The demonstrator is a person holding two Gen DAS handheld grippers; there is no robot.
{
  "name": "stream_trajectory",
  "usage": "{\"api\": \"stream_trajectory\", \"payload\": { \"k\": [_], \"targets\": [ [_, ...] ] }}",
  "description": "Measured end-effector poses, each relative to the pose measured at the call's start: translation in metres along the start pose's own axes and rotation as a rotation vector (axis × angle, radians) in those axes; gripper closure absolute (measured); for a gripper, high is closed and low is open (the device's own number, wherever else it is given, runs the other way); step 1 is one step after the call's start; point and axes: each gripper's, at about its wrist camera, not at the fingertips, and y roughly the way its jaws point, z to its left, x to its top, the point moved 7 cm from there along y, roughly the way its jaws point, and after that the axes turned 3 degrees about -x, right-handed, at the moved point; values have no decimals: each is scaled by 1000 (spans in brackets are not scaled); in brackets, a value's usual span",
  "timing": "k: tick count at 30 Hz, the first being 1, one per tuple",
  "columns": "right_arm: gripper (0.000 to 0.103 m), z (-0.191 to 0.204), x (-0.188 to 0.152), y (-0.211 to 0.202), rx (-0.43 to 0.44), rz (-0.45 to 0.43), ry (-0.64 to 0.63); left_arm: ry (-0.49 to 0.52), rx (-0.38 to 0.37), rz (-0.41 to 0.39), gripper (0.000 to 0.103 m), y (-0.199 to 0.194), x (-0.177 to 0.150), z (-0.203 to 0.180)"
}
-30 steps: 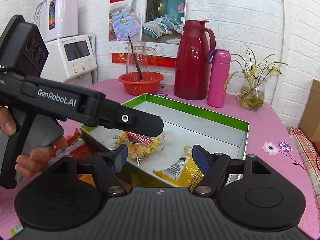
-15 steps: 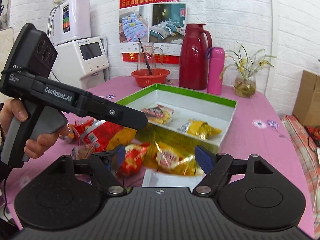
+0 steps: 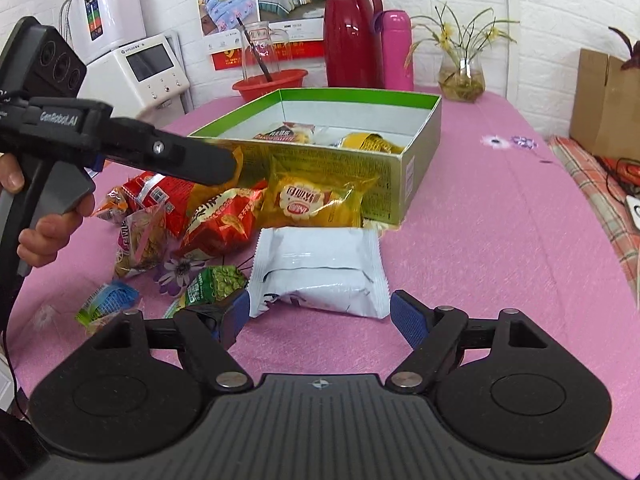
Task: Organize snacks
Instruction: 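Reach the left gripper to the white pouch and grasp it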
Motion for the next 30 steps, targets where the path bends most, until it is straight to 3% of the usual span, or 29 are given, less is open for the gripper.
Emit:
{"api": "stream_trajectory", "payload": {
  "k": [2,8,13,16,20,28,30],
  "targets": [
    [0,-2,-1,2,9,1,-2,12,-25,39,20,9,-5,-6],
    [0,-8,4,7,13,-11,-66,-5,-39,117,24,30,-25,-6],
    [0,-9,0,21,4,29,-166,-20,-36,121,22,34,-25,-6],
    [0,-9,-4,24,3,57,-190,15,-39,157,14,42,-31,-13],
    [0,-10,-9,24,-4,73,-207,69,-21,198,13,46,-38,-20],
    [0,-3,-13,27,22,61,-250,-18,29,188,11,38,-46,-3],
    [0,-3,-11,30,7,55,-254,-40,36,169,16,42,-41,-1]
  ]
}}
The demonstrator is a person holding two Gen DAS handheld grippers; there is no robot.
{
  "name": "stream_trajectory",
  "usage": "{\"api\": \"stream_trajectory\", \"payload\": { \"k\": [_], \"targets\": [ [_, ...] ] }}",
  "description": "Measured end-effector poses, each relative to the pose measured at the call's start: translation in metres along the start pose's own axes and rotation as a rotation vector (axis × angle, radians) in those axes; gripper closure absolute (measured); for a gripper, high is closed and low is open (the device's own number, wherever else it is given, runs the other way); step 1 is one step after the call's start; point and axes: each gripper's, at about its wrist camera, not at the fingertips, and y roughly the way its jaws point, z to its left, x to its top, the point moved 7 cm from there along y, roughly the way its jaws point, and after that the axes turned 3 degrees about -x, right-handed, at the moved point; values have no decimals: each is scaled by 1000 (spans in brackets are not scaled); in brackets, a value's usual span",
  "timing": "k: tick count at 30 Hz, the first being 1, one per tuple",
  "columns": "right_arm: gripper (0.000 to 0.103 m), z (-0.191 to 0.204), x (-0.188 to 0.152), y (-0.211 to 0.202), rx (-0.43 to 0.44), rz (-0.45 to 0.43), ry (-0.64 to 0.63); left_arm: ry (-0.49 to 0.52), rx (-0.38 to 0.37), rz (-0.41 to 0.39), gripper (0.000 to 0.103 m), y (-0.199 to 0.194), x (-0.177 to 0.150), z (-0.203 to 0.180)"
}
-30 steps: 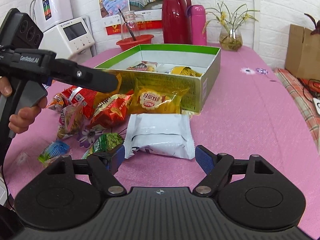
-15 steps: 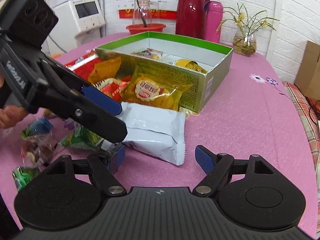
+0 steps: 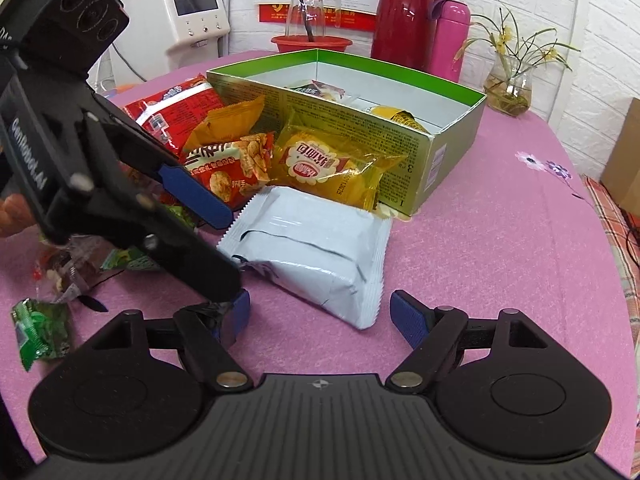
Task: Organize snacks
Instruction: 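Reach the left gripper to the white pouch and grasp it, then place the white pouch into the box and open the left gripper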
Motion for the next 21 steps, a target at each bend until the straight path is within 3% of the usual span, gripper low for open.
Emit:
{"api": "stream_trajectory", "payload": {
  "k": [1,3,7,8,10,11,15,21],
  "targets": [
    [0,-1,1,1,-5,-1,9,-3,3,-1,17,2,2,0],
    [0,-3,2,1,3,-8,28,7,11,-3,32,8,7,-1],
    [0,-6,3,3,-1,-12,63,0,-6,-9,34,17,9,-2],
    [0,-7,2,5,-2,-7,85,4,-9,-16,40,17,9,-2],
    [2,-10,1,7,-17,-16,124,12,8,-26,87,16,8,-1],
    [11,-10,1,7,-30,-20,126,9,10,-27,103,15,7,0],
    [19,-3,1,-3,-51,-26,104,-31,-38,-36,103,4,5,-1],
    [20,-6,25,-41,-90,-129,101,70,-61,-155,103,-35,25,-30]
  ]
}}
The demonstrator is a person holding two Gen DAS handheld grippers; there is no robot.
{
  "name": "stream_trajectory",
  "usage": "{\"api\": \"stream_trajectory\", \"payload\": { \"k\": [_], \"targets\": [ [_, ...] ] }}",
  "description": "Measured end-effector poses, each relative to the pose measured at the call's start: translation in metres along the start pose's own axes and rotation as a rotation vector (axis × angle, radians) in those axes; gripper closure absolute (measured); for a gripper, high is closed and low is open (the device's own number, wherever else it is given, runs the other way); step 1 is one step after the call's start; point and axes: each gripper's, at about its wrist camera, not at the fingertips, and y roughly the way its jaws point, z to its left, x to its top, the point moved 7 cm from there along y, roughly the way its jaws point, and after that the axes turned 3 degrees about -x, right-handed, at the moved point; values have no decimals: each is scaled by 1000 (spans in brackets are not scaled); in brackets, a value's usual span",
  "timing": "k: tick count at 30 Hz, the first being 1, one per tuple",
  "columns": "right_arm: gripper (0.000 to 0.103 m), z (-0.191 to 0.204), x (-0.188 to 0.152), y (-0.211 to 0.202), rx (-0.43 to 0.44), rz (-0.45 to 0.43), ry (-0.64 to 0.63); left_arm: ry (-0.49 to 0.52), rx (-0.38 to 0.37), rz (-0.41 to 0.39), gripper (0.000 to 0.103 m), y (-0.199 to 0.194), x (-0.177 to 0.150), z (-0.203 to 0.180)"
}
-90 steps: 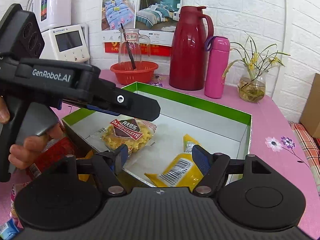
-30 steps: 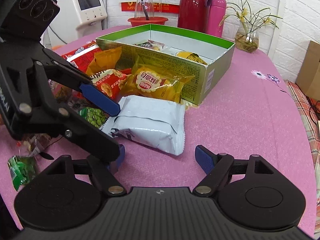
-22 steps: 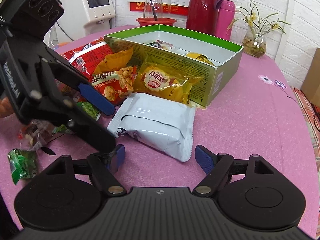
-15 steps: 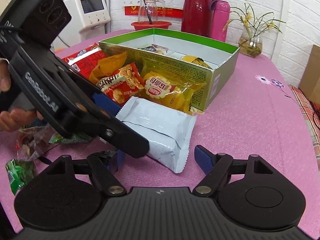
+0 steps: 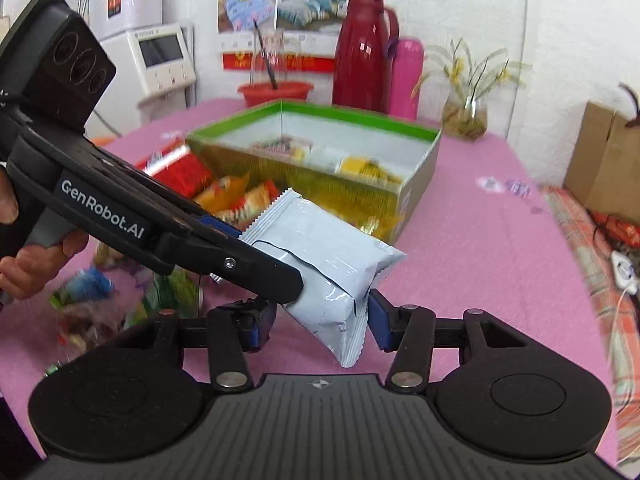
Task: Organize snacks
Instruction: 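Place the white pouch into the box and open the left gripper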
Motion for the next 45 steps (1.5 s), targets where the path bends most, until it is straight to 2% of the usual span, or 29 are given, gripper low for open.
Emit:
{"api": "stream_trajectory", "payload": {
  "k": [4,11,17,26,27,28,29,31,37,41,45],
  "targets": [
    [20,-3,28,-4,-32,-75,-30,17,-3,-62,103,-10,28,1],
    [20,-5,71,35,-36,-122,-47,-14,42,-137,103,-15,65,37],
    [20,-1,94,72,-25,-124,-41,-81,27,-148,103,-14,89,84],
    [18,5,106,114,-7,-94,-2,-156,34,-159,102,-11,99,131],
    [15,5,105,118,-12,-89,-2,-165,45,-171,39,-11,99,135],
    [2,6,104,122,-13,-79,-7,-175,71,-186,10,-13,98,138],
    [0,5,103,127,-20,-65,-10,-178,102,-210,0,-17,97,140],
    [0,5,100,129,-42,-57,-18,-147,135,-245,0,-23,97,141],
    [0,6,97,123,-52,-39,-30,-151,140,-239,0,-30,93,142],
    [0,5,99,103,-26,-67,44,-136,141,-240,0,-36,88,129],
    [0,1,91,76,-6,-86,169,-117,150,-246,0,-49,79,108]
  ]
}}
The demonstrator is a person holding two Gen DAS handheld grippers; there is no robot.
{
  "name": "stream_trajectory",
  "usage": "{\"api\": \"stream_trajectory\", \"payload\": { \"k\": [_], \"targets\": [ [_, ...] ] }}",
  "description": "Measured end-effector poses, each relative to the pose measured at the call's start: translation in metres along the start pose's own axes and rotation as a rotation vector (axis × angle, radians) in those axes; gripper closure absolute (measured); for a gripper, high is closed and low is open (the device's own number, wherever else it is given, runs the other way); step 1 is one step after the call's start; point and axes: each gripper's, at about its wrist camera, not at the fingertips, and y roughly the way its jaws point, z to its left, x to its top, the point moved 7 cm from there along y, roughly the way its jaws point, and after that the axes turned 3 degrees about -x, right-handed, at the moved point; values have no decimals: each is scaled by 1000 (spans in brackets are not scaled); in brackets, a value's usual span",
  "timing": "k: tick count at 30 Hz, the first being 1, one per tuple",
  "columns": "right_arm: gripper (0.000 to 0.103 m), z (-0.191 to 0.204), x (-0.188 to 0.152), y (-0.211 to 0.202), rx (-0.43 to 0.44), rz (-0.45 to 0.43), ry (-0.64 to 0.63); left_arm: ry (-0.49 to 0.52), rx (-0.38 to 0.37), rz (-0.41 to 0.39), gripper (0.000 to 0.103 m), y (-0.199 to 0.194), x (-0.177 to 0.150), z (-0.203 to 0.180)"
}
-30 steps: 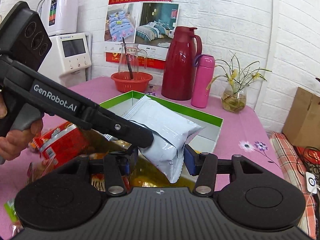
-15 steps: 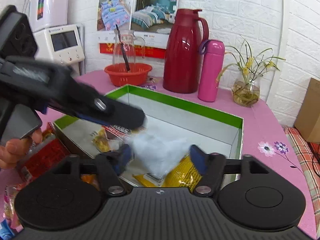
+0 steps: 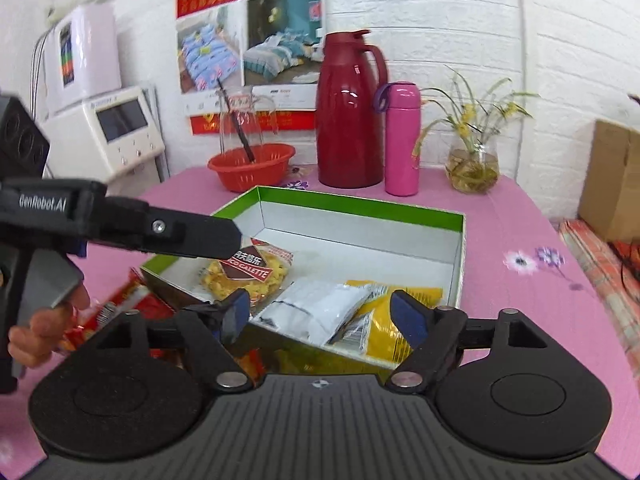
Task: Organize snacks
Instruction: 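Place the white pouch into the box and open the left gripper, then move the left gripper back to the snack pile and grasp a green candy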
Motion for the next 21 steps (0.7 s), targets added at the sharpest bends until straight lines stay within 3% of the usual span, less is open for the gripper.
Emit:
{"api": "stream_trajectory", "payload": {
  "k": [4,13,21],
  "targets": [
    [0,2,-16,-31,11,-12,88,27,22,17,0,-16,-15,-21],
    [0,24,-63,-71,-2,55,140,122,6,72,0,-46,-70,-64],
    [0,51,-98,-82,-24,121,239,109,47,76,0,-93,-116,-51]
  ]
}}
